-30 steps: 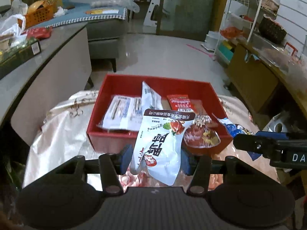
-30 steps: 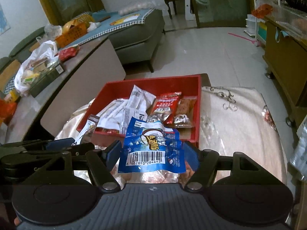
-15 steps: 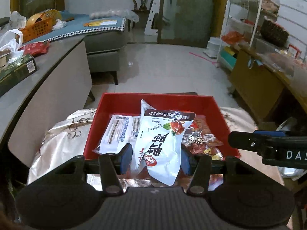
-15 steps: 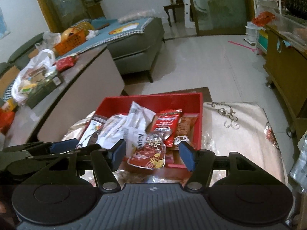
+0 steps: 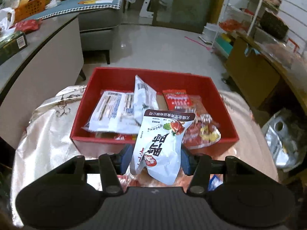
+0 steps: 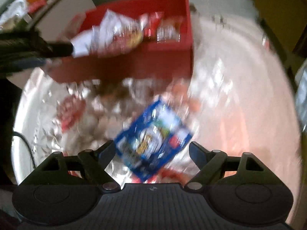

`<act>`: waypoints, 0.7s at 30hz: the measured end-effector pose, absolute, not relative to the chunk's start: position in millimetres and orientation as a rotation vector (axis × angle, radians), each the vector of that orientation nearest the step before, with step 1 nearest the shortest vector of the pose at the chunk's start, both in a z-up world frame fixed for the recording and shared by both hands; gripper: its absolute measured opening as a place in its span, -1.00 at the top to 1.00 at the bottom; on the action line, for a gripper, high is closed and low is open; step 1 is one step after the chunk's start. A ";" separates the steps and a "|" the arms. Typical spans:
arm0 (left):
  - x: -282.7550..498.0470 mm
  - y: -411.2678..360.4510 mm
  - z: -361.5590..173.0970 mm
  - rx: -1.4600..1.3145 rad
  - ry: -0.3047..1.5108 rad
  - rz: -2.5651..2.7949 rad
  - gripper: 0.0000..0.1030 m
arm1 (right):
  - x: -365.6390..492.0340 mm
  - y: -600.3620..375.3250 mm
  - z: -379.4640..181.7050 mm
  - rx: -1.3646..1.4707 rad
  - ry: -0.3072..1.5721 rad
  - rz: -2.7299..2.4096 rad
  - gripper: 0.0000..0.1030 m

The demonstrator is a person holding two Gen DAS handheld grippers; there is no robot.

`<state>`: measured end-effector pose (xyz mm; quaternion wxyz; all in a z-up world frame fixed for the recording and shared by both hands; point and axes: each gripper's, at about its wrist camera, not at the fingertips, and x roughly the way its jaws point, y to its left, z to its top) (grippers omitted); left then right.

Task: Organize snacks
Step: 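Lift both packets and carry them above the red box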

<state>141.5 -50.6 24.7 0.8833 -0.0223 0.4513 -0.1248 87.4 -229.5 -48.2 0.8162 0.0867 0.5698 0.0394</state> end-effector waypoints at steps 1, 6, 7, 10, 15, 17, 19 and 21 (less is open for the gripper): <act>140.0 -49.8 23.1 -0.042 0.947 -0.266 0.10 | 87.2 -227.5 -53.3 0.228 1.231 0.081 -0.71; 134.9 -40.0 24.3 -0.049 0.955 -0.280 0.10 | 97.3 -210.5 -59.5 0.230 1.189 0.040 -0.87; 134.3 -36.1 27.2 -0.051 0.947 -0.285 0.10 | 100.8 -206.6 -60.9 0.189 1.186 0.039 -0.87; 130.5 -24.7 33.0 -0.062 0.927 -0.280 0.10 | 99.0 -185.4 -65.3 -0.050 1.195 0.050 -0.74; 128.8 -15.3 33.6 -0.081 0.938 -0.290 0.10 | 95.7 -191.0 -55.2 -0.036 1.217 0.082 -0.50; 127.1 -15.5 33.8 -0.076 0.935 -0.302 0.10 | 96.3 -197.4 -47.5 0.001 1.200 0.093 -0.48; 126.1 -15.5 34.1 -0.068 0.934 -0.309 0.10 | 94.7 -204.6 -40.7 0.030 1.173 0.090 -0.48; 127.4 -15.2 32.4 -0.073 0.940 -0.309 0.10 | 95.1 -209.2 -32.4 0.072 1.145 0.103 -0.48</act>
